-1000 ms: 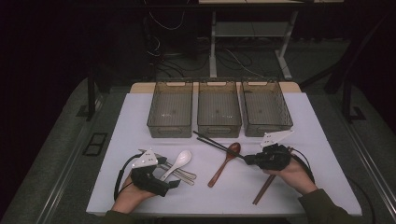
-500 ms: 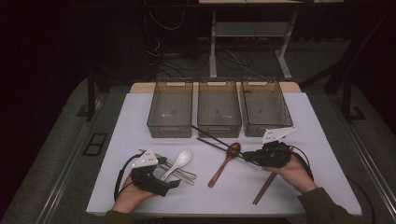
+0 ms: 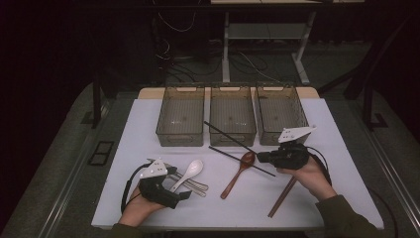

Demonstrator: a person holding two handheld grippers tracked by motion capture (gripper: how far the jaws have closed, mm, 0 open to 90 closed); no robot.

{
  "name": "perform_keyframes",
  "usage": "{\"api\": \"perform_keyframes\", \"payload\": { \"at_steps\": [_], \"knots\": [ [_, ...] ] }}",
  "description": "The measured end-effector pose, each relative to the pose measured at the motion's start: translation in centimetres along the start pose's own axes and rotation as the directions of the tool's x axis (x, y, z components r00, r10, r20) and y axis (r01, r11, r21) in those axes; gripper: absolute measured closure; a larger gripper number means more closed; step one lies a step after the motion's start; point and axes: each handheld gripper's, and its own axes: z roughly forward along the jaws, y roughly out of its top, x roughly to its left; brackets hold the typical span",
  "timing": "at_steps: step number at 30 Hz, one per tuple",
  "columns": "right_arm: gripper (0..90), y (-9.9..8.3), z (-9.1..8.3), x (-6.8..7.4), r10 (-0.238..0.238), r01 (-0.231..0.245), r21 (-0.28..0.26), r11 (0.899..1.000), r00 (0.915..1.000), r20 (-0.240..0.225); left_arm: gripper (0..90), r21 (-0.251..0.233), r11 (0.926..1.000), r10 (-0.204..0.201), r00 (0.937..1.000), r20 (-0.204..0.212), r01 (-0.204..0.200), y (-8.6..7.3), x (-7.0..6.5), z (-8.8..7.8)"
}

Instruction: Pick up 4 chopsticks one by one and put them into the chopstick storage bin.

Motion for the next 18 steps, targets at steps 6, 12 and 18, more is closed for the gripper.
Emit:
{"api": "perform_keyframes", "payload": {
  "at_steps": [6, 12, 18],
  "knots": [
    [86.0, 0.9, 0.2, -0.3, 0.008, -0.008, -0.006, 1.0, 0.9999, 0.01, 0.0, -0.001, 1.0, -0.001, 1.0, -0.001, 0.001, 0.0, 0.0, 0.0],
    [86.0, 2.3, 0.7, -0.7, 0.012, -0.012, -0.013, 1.0, 0.9997, 0.02, 0.0, -0.005, 1.0, -0.004, 1.0, -0.001, 0.004, 0.1, 0.0, 0.0],
    [85.9, 3.5, 1.4, -0.9, 0.021, -0.021, -0.015, 1.0, 0.9993, 0.03, 0.0, -0.017, 0.9998, -0.007, 1.0, -0.004, 0.007, 0.2, 0.0, 0.0]
  ]
}}
